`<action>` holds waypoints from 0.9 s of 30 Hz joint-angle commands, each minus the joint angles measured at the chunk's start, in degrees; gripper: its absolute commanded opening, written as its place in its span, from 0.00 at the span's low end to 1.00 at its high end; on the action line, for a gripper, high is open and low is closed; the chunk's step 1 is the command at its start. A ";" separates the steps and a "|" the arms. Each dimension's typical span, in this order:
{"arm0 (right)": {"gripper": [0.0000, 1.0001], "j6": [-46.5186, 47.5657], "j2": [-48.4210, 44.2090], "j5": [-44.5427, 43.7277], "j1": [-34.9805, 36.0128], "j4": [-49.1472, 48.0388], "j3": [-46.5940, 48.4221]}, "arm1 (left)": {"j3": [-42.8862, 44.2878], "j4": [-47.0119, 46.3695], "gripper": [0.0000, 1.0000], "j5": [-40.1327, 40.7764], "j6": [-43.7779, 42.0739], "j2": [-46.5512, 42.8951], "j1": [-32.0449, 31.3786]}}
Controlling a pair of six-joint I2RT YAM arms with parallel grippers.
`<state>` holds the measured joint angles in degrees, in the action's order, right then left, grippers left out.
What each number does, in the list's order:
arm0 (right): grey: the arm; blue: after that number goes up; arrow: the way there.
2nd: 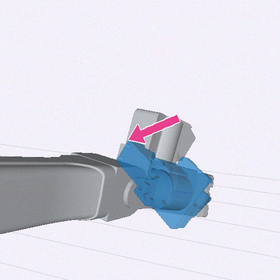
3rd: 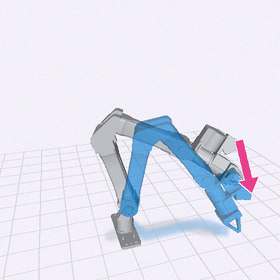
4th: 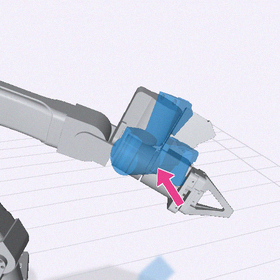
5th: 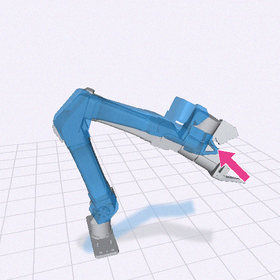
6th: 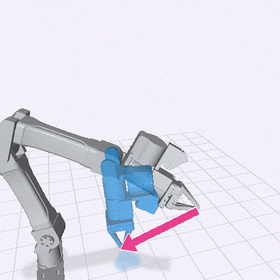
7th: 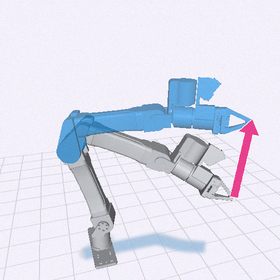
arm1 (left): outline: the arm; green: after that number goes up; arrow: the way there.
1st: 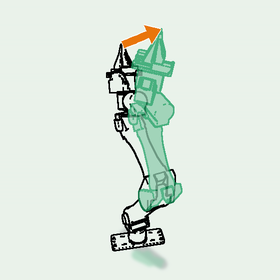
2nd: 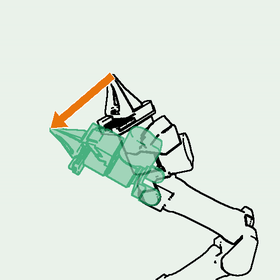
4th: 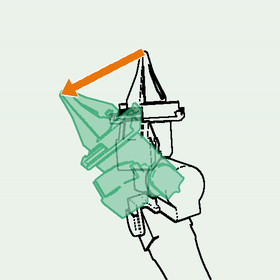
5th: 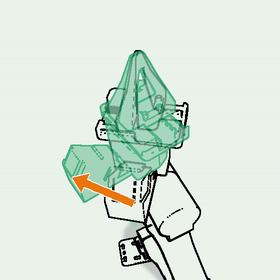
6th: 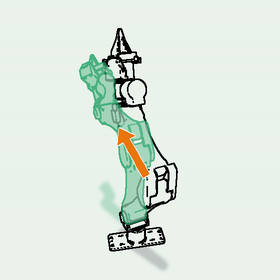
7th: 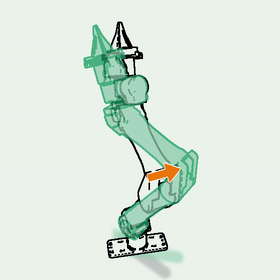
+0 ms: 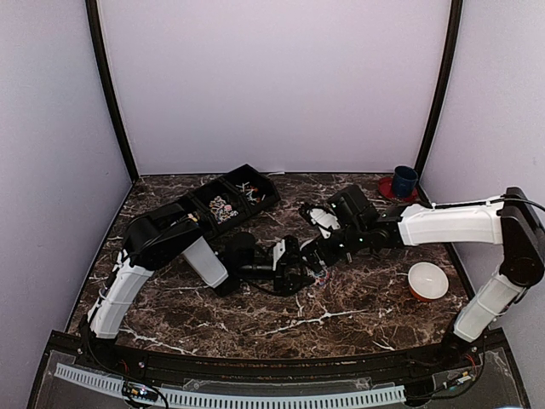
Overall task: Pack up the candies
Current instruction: Screw the bottle lid onto the packing bottle.
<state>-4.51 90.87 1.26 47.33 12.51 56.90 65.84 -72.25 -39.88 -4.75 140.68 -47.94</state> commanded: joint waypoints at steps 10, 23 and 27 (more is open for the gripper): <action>0.98 18.89 -8.82 13.49 -6.89 8.51 2.07 | -3.18 13.31 0.73 -1.92 0.44 3.95 -0.75; 0.98 42.99 -5.36 18.81 -7.80 23.11 6.28 | -3.20 12.48 0.73 -9.01 0.18 4.28 -0.92; 0.98 46.99 -4.00 20.40 -8.51 25.28 8.36 | -3.09 12.36 0.73 -10.08 0.02 4.38 -1.01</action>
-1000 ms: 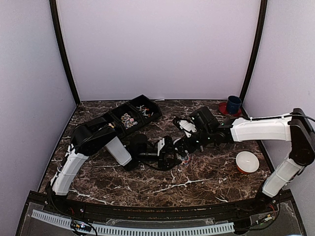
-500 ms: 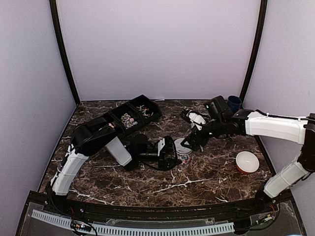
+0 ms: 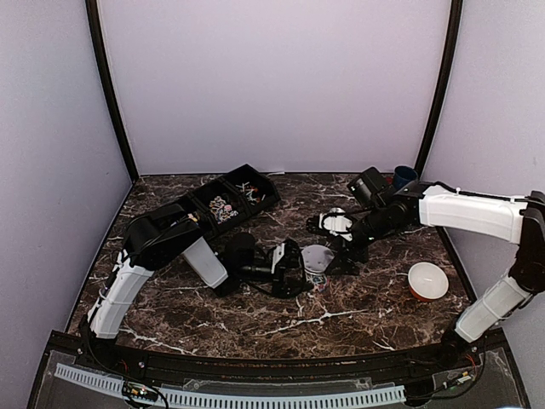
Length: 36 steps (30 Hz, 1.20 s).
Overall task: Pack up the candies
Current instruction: Screw the bottle lid onto the packing bottle.
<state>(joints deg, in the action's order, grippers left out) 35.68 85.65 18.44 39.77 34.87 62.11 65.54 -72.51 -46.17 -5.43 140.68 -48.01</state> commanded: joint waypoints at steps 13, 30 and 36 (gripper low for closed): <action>0.98 13.66 10.02 10.23 -2.68 8.60 10.03 | -2.87 12.66 0.73 -4.68 0.60 4.34 -1.03; 0.98 10.74 12.70 13.42 -2.70 4.42 9.31 | -1.60 14.27 0.73 -4.17 0.60 4.95 -1.03; 0.98 9.37 9.92 13.16 -2.52 0.21 6.23 | -1.31 14.59 0.73 -3.96 0.68 5.08 -1.03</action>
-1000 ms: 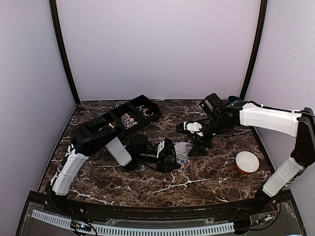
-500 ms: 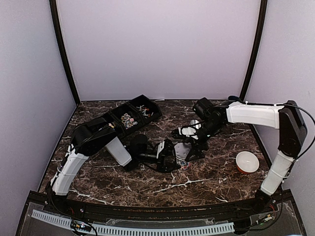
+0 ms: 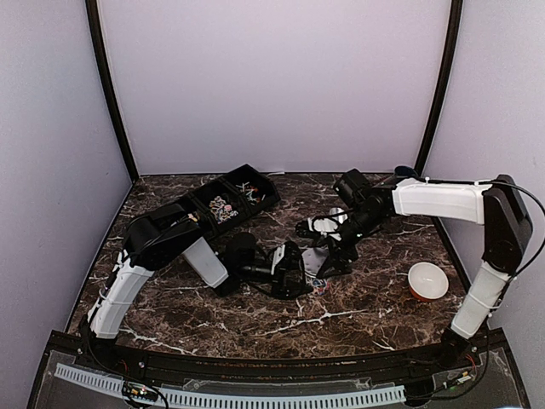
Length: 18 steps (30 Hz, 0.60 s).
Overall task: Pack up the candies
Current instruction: Screw the bottle lid onto the packing bottle.
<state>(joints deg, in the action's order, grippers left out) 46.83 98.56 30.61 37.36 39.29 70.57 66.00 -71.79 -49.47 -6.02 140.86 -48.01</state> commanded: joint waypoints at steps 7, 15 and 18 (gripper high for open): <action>0.99 -2.49 -4.26 0.83 0.12 -5.41 -3.94 | -1.45 14.26 0.73 -0.38 1.36 5.02 -1.03; 0.89 -4.40 -4.27 0.56 0.54 -6.27 -4.13 | -1.40 14.44 0.73 0.35 1.63 5.11 -1.05; 0.88 -6.07 -5.41 -0.41 0.93 -8.63 -6.57 | -1.40 14.40 0.73 0.88 1.88 5.05 -1.01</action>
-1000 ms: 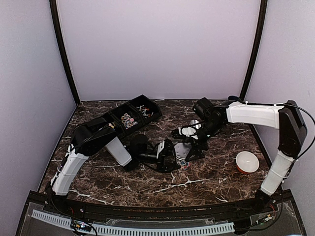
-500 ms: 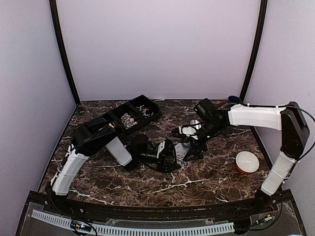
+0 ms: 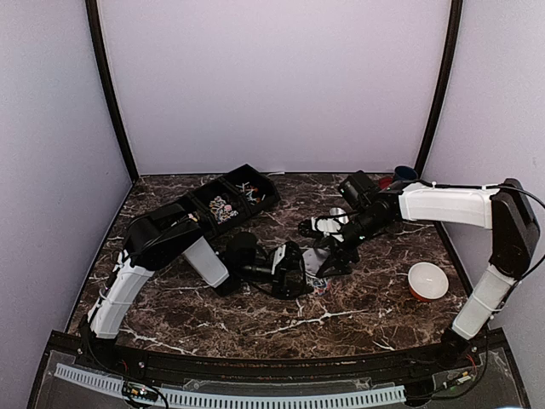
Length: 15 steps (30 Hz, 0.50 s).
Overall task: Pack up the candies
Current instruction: Screw the bottle lid onto the packing bottle.
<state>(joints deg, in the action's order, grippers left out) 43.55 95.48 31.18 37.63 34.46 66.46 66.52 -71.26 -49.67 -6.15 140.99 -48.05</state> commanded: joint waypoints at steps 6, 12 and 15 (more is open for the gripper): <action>0.85 -9.19 -3.69 -5.57 2.39 -8.79 -5.46 | -1.83 13.96 0.73 3.05 2.59 4.89 -0.90; 0.86 -16.95 -5.92 -11.30 4.49 -15.00 -9.68 | -1.83 13.98 0.73 4.43 2.96 4.87 -0.90; 0.85 -20.79 -5.92 -14.12 4.82 -17.26 -10.75 | -2.04 13.89 0.73 4.90 3.07 4.74 -0.90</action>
<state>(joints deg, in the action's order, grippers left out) 32.12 89.14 25.34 41.08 24.84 57.95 66.72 -71.02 -51.92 -6.44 141.10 -48.23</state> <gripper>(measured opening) 0.866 0.756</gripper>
